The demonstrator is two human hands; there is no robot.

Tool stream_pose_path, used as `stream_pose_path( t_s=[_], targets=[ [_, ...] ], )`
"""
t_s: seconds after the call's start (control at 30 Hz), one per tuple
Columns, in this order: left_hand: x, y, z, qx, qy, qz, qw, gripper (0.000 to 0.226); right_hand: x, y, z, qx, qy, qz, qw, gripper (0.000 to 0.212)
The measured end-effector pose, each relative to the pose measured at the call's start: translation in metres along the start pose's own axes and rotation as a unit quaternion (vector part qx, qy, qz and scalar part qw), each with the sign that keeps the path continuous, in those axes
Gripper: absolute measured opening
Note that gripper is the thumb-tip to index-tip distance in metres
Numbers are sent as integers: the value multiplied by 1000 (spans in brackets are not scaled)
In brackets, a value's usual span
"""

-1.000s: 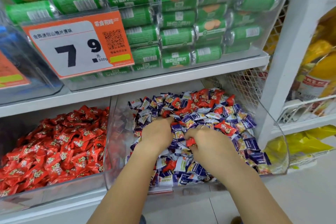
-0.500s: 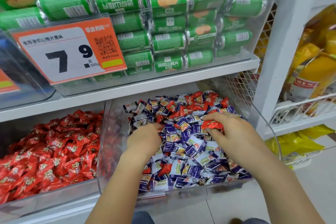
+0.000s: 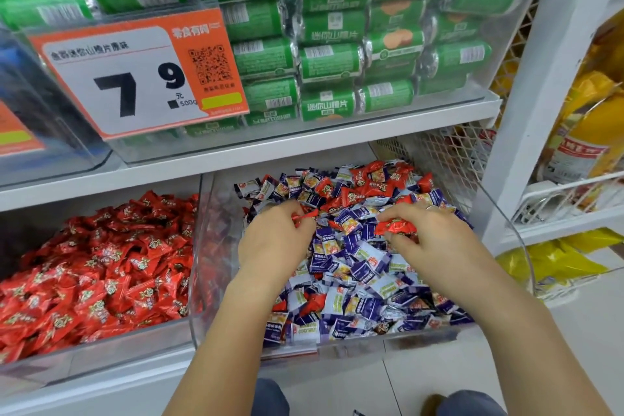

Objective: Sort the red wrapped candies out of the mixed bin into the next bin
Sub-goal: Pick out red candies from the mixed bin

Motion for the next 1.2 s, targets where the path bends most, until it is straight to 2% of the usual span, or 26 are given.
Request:
stream_pose_path(
  t_s=[0.2,0.3,0.37,0.43,0.6,0.67,0.8,0.93,1.07,1.2],
  targets=[
    [23,11,-6,27,-10,-1,1000,23,11,-2,17,-16,28,15,999,9],
    [40,34,-13,1,-52,-45,998,23,23,-25,38,14,57,80,995,25],
    [53,47,-16,-15,-78,-66,995,22,29,-43,52,52,87,113,988,29],
    [65,45,-12,-49,-74,-48,995,22,33,-58,59,100,107,120,982,33],
    [78,7,2,-154,-54,106,981,26,32,-72,66,168,128,70,975,28],
    [77,6,4,-183,-47,136,973,21,32,-72,66,160,132,61,976,24],
    [78,8,6,-157,-58,135,977,7,28,-57,60,102,117,54,986,20],
    [80,3,7,-166,-95,130,973,23,20,-27,42,75,78,-1,994,16],
    [76,-5,15,-191,-80,172,963,20,16,-11,19,68,34,-21,997,18],
    [74,-1,12,-219,-79,135,963,16,16,-4,10,51,12,-25,998,17]
  ],
)
Point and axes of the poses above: each hand's wrist, its own x-axis away from the middle knuckle, its own y-axis out of the back of the hand, z = x × y, the point moved 7 cm from there along -x, towards the middle knuckle, and after that the axes turned 14 degrees about -y, right-handed, at the moved point
